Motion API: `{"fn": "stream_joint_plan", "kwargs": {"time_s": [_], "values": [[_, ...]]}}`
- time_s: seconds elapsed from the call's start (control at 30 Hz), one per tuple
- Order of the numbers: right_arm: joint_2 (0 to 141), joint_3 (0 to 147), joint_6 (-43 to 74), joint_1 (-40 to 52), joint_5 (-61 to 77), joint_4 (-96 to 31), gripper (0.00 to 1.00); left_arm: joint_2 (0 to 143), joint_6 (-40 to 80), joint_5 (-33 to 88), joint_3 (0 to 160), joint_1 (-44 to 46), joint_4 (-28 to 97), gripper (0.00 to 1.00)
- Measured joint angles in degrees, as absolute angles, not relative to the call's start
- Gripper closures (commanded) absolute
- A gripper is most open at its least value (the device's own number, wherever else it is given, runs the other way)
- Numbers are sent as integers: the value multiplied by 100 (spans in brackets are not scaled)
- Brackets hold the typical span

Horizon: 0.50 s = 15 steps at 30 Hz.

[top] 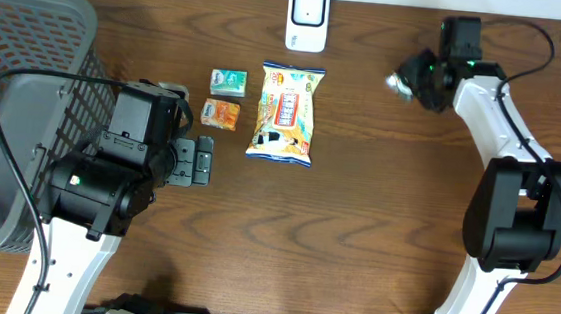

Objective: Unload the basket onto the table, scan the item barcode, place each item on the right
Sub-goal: 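Raise the tin up to the scanner window with the right gripper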

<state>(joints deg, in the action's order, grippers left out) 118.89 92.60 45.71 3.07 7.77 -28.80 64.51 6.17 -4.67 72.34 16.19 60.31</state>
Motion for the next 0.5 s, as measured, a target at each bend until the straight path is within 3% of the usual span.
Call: {"fn": "stream_joint_plan", "kwargs": {"time_s": [0.5], "values": [[11889, 9297, 4045, 1455, 611, 137, 43, 6451, 617, -467, 7234, 1619, 6031, 2]]}}
